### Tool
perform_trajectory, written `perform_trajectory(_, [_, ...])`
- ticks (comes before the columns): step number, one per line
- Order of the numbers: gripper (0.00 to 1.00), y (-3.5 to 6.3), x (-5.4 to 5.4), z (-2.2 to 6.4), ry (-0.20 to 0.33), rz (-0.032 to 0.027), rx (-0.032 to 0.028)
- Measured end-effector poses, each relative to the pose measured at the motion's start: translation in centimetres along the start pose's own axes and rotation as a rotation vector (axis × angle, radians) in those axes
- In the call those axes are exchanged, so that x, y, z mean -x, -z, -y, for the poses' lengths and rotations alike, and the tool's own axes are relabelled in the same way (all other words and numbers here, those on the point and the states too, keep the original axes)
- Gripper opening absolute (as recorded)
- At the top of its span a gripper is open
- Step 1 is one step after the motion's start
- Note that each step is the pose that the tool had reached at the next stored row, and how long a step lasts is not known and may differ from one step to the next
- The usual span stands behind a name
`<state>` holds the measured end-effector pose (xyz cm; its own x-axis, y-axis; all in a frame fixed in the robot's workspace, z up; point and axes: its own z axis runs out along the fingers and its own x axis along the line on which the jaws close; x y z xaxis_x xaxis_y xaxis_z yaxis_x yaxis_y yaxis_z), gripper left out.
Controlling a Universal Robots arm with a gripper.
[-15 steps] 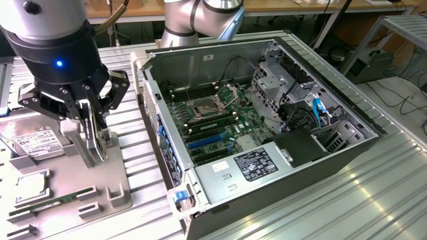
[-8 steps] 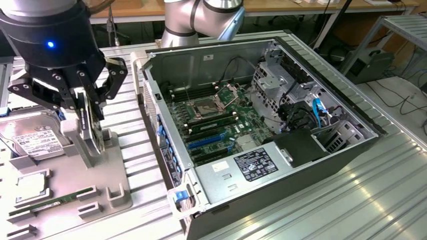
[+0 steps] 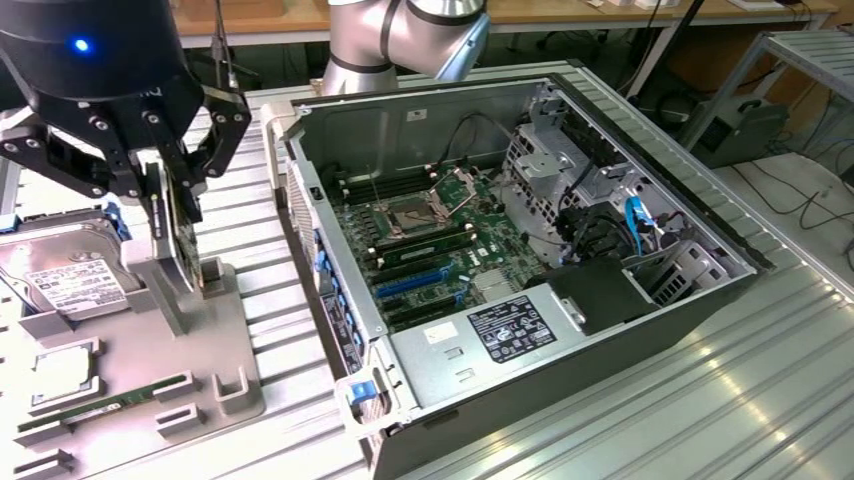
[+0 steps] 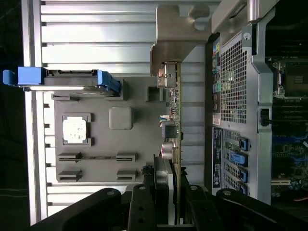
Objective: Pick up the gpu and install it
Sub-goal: 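Pick up the gpu and move the gpu toward the slot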
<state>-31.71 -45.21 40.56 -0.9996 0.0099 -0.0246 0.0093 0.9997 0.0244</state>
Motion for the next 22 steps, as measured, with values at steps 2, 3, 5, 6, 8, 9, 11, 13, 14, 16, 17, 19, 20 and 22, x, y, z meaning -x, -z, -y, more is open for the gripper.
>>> perform_trajectory(2, [0.29, 0.52, 0.0, -0.01, 0.0, 0.0, 0.0])
perform_trajectory(3, [0.29, 0.77, 0.0, -0.02, 0.0, 0.0, 0.0])
perform_trajectory(5, [0.29, 1.39, 0.0, -0.03, 0.0, 0.0, 0.0])
perform_trajectory(6, [0.29, 1.63, 0.0, -0.04, 0.0, 0.0, 0.0])
perform_trajectory(8, [0.29, 1.66, 0.0, -0.04, 0.0, 0.0001, 0.0001])
perform_trajectory(9, [0.29, 1.66, 0.0, -0.04, 0.0, 0.0001, 0.0002])
perform_trajectory(11, [0.29, 1.67, 0.0, -0.04, 0.0, 0.0, 0.0])
perform_trajectory(13, [0.29, 1.66, 0.3, -0.04, 0.0, -0.0002, -0.0001])
perform_trajectory(14, [0.29, 1.64, 0.7, -0.05, 0.0, -0.0001, 0.0])
perform_trajectory(16, [0.29, 1.59, 1.4, -0.06, 0.0, -0.0001, 0.0])
perform_trajectory(17, [0.29, 1.55, 1.9, -0.07, 0.0, 0.0, 0.0])
perform_trajectory(19, [0.29, 1.45, 2.6, -0.07, 0.0, 0.0, -0.0004])
perform_trajectory(20, [0.29, 1.44, 2.8, -0.07, 0.0, -0.0001, -0.0011])
perform_trajectory(22, [0.29, 1.4, 3.2, -0.08, 0.0, 0.0001, -0.0053])
